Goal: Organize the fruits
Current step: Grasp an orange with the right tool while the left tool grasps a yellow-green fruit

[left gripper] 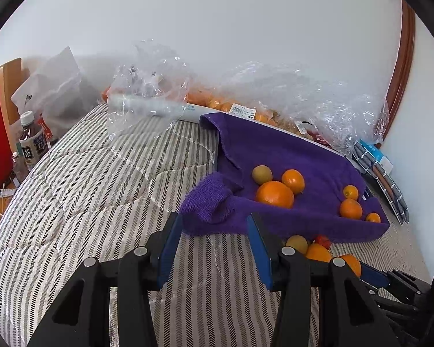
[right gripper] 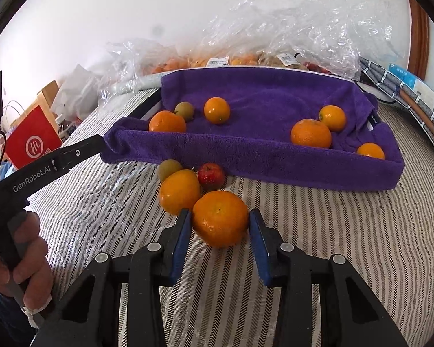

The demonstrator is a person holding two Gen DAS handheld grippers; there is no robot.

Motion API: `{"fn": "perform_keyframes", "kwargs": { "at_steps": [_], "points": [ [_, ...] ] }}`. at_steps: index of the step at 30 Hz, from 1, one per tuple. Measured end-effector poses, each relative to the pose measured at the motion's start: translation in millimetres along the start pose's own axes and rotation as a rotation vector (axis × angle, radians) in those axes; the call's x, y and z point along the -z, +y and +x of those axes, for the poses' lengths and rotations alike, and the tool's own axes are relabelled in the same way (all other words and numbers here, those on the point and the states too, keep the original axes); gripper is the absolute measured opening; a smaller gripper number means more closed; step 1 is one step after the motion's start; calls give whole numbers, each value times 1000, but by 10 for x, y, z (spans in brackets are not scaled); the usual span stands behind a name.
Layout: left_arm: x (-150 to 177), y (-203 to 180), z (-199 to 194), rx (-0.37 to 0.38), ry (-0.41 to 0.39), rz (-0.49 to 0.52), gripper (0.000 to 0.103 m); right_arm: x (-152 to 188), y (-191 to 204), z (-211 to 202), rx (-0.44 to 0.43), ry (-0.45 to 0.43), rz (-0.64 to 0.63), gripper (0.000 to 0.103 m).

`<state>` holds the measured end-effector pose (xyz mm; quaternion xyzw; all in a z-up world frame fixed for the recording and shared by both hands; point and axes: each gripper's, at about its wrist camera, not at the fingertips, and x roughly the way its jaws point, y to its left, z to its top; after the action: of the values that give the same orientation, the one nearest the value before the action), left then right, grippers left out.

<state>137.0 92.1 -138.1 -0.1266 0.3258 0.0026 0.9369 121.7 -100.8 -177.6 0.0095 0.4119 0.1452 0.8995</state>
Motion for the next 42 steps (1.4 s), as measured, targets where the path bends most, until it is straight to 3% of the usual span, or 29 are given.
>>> {"fn": "perform_keyframes", "kwargs": {
  "at_steps": [15,26,33,42],
  "points": [
    [9,-34,38,20,22,12,45,77,-526,-348,81,-56,79,40],
    [63,-176,20,96,44,73,45,153,-795,-459,95,-77,134,40],
    [124,-357,59,183,100,133,44,188,-824,-503,87,-93,134,40],
    [132,-565,295,175,192,172,39,225,-904,-516,89,-91,125,40]
  ]
}}
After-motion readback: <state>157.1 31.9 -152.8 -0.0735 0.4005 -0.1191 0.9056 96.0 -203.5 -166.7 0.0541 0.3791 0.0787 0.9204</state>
